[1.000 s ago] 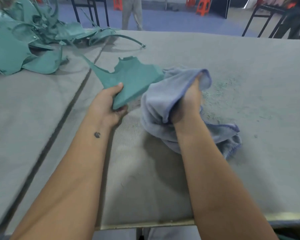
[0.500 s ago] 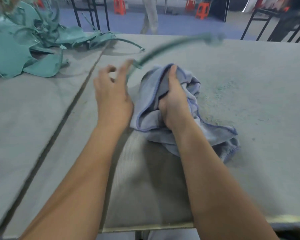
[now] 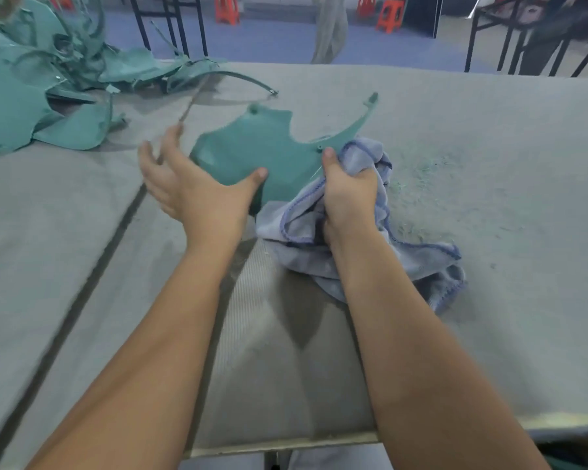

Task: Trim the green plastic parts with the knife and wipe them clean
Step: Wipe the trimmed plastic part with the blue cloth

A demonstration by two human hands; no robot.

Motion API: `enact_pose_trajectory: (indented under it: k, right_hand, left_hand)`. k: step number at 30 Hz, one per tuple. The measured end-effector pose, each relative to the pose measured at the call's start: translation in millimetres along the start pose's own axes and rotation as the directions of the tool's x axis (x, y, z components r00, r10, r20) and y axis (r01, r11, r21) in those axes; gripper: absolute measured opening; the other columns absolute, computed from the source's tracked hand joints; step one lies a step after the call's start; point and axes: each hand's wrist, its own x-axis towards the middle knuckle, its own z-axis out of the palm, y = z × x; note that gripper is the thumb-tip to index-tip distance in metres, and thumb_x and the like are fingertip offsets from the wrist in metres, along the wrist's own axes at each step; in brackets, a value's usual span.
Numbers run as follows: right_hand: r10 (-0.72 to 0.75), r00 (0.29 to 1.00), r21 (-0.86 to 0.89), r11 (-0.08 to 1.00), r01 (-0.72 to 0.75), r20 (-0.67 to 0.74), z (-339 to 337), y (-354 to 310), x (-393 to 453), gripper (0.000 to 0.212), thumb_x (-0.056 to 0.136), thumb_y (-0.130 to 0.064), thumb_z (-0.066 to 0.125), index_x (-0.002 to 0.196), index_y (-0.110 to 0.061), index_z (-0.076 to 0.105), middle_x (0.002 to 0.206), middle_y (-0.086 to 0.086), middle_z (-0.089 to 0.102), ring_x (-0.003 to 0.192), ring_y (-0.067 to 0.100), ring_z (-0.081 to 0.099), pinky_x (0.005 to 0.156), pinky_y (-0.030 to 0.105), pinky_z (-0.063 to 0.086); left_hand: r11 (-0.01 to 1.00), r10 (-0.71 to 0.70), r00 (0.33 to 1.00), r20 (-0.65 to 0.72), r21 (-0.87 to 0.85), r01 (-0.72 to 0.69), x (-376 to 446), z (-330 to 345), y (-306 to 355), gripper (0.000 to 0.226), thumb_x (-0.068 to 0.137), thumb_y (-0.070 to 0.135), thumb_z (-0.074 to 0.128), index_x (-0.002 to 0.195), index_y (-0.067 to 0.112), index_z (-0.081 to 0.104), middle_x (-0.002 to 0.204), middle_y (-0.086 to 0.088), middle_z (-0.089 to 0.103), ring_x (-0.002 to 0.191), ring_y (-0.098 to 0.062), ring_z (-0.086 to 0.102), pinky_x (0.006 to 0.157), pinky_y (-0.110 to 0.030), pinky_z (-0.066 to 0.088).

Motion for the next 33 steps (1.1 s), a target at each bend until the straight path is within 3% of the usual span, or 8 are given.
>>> enact_pose_trajectory:
  k: [2, 4, 6, 11, 16, 20, 25, 33]
  right_hand:
    - [0.097, 0.995, 0.122, 0.988, -0.092, -0.036, -4, -2, 5, 0.014, 0.086, -0.024, 0.071, 0.078, -0.019, 0.061, 0.071, -0.005, 0.067, 0.069, 0.015, 0.067, 0.059, 0.022, 0.053]
    - [0.188, 0.981, 0.259, 0.946, -0.193, 0.044, -7, -5, 5, 0.017, 0.083, -0.021, 0.075, 0.092, -0.010, 0.066, 0.083, 0.002, 0.073, 0.080, 0.022, 0.072, 0.068, 0.032, 0.059]
    - [0.185, 0.977, 0.246, 0.947, -0.206, 0.104, -7, -5, 3, 0.032, 0.082, -0.021, 0.077, 0.108, -0.005, 0.066, 0.099, 0.012, 0.073, 0.092, 0.028, 0.071, 0.081, 0.043, 0.059]
    - [0.173, 0.983, 0.306, 0.934, -0.183, 0.061, 3, -7, -4, 0.061, 0.072, -0.052, 0.075, 0.111, -0.005, 0.068, 0.108, 0.013, 0.071, 0.099, 0.026, 0.070, 0.091, 0.044, 0.055]
    - [0.198, 0.919, 0.715, 0.580, -0.389, 0.340, -18, -7, 10, 0.064, 0.100, -0.051, 0.031, 0.072, -0.014, 0.075, 0.080, 0.001, 0.073, 0.079, 0.014, 0.071, 0.074, 0.024, 0.055]
    - [0.156, 0.943, 0.621, 0.719, -0.312, 0.293, -4, -11, 4, 0.017, 0.100, -0.009, 0.045, 0.092, -0.012, 0.060, 0.070, -0.002, 0.070, 0.069, 0.009, 0.069, 0.065, 0.022, 0.056]
    - [0.048, 0.950, 0.330, 0.932, -0.154, 0.308, -1, -6, -5, 0.024, 0.092, 0.010, 0.043, 0.079, -0.004, 0.057, 0.049, -0.002, 0.061, 0.045, 0.008, 0.058, 0.046, 0.019, 0.047]
    - [0.035, 0.951, 0.303, 0.944, -0.133, 0.306, -9, -12, -3, 0.044, 0.092, 0.006, 0.047, 0.058, -0.015, 0.066, 0.048, -0.002, 0.056, 0.043, 0.008, 0.053, 0.044, 0.018, 0.044]
  left_hand:
    - [0.965, -0.094, 0.994, 0.053, -0.239, 0.104, 4, -1, -2, 0.101, 0.066, 0.028, 0.088, 0.146, 0.019, 0.028, 0.146, -0.013, 0.033, 0.133, -0.024, 0.039, 0.110, -0.033, 0.033]
    - [0.714, -0.177, 0.919, 0.352, -0.597, 0.366, 5, -2, 2, 0.079, 0.076, 0.013, 0.081, 0.142, 0.016, 0.037, 0.127, -0.010, 0.058, 0.110, -0.020, 0.063, 0.084, -0.032, 0.055]
    - [0.584, -0.121, 0.831, 0.543, -0.638, 0.502, 3, -1, 0, 0.057, 0.073, 0.013, 0.079, 0.126, 0.014, 0.058, 0.114, -0.006, 0.071, 0.100, -0.022, 0.070, 0.077, -0.035, 0.059]
    - [0.458, -0.104, 0.841, 0.532, -0.725, 0.515, 2, 4, -4, 0.032, 0.084, -0.001, 0.068, 0.113, 0.012, 0.065, 0.105, -0.003, 0.074, 0.099, -0.022, 0.071, 0.074, -0.035, 0.058]
    - [0.430, -0.141, 0.839, 0.526, -0.730, 0.530, 7, 6, -10, 0.026, 0.086, -0.002, 0.066, 0.106, 0.015, 0.068, 0.101, -0.002, 0.076, 0.096, -0.023, 0.072, 0.071, -0.035, 0.058]
    - [0.367, -0.109, 0.827, 0.552, -0.751, 0.549, 7, 6, -8, 0.028, 0.087, 0.001, 0.065, 0.113, 0.012, 0.065, 0.107, -0.005, 0.074, 0.101, -0.025, 0.070, 0.077, -0.037, 0.058]
    - [0.438, -0.042, 0.814, 0.580, -0.721, 0.536, 0, 4, -5, 0.040, 0.083, 0.001, 0.065, 0.123, 0.004, 0.060, 0.106, -0.005, 0.073, 0.097, -0.021, 0.070, 0.077, -0.033, 0.058]
    - [0.449, 0.033, 0.730, 0.683, -0.663, 0.600, 4, -2, -3, 0.030, 0.080, 0.002, 0.063, 0.108, 0.013, 0.065, 0.096, 0.000, 0.076, 0.090, -0.017, 0.072, 0.072, -0.034, 0.060]
